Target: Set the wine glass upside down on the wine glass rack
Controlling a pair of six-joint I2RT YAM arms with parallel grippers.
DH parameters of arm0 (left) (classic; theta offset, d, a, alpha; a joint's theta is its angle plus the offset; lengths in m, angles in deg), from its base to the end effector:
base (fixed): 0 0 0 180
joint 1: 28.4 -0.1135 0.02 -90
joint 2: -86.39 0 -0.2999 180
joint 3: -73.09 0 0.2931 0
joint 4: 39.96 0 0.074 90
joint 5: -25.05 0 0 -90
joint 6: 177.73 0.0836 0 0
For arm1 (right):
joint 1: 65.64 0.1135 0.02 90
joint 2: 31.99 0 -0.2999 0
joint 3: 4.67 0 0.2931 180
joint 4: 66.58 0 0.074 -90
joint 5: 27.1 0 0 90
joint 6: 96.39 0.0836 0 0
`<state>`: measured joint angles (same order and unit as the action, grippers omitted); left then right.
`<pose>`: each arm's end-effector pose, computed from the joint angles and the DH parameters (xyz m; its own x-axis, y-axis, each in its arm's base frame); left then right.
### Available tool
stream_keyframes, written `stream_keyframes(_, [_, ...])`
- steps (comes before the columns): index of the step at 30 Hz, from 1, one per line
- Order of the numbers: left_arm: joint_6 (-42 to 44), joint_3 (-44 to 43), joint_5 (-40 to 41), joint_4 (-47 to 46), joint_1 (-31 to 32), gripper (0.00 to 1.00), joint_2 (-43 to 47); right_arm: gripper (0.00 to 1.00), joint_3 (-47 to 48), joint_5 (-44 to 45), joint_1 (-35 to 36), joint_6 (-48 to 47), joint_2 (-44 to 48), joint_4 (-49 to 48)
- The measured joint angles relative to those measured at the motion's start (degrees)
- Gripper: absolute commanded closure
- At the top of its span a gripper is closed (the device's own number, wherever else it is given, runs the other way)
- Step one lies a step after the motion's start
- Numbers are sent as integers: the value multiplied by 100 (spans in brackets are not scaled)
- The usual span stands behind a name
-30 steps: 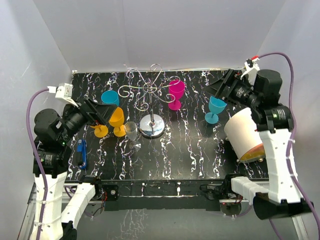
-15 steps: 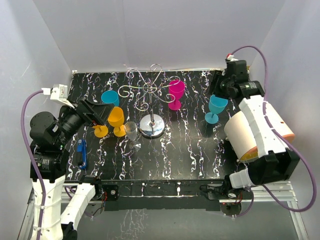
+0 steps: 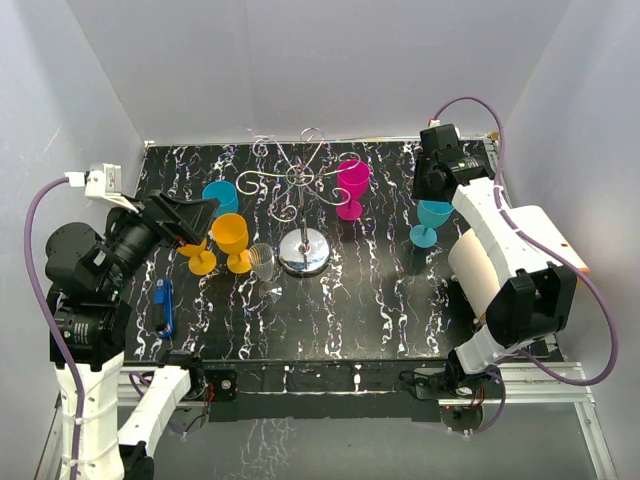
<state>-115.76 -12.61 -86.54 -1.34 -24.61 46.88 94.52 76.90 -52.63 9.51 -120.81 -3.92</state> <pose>0.1396 -0.0401 0.5358 -0.0839 -0.4324 -0.8978 0.4373 0.7936 -0.4230 0.3914 0.0697 0.3434 -0.7617 0.0968 -0.6407 0.1398 0.9900 -0.0165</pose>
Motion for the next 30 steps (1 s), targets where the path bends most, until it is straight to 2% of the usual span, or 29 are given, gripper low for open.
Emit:
stream_keyframes(6, [81,-7,83,-24,0,1,-46,73,-205,15,0,-63,-337,-90])
stream_keyframes(11, [166,-39,186,-144,0,1,-170,88,-254,7,0,-83,-535,-142])
stream_keyframes(17, [256,-39,232,-284,0,1,-363,100,-254,116,0,-81,-546,-153])
stream_keyframes(27, [380,-39,208,-310,7,1,-310,100,-254,157,129,-90,-529,-157])
stream_keyframes(30, [382,-39,-195,-461,9,1,-291,100,-254,92,260,-90,-407,-181])
